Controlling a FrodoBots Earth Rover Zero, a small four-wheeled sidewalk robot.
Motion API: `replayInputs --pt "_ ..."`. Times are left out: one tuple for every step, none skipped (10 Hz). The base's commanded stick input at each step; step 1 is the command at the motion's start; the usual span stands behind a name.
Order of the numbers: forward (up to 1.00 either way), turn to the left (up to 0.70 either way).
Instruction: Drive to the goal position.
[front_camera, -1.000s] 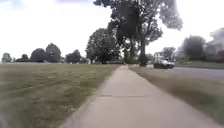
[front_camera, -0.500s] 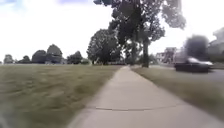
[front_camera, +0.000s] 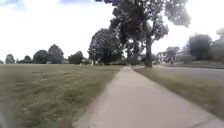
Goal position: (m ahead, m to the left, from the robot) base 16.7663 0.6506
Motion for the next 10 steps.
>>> replayInputs --pt "1.00 0.00" --pt "1.00 -0.01" --pt "1.00 -0.14" --pt "1.00 -0.40" --pt "1.00 -0.40" --pt "1.00 -0.40" --pt "1.00 -0.40" --pt "1.00 -0.40" --pt "1.00 -0.40" --pt "1.00 -0.10"
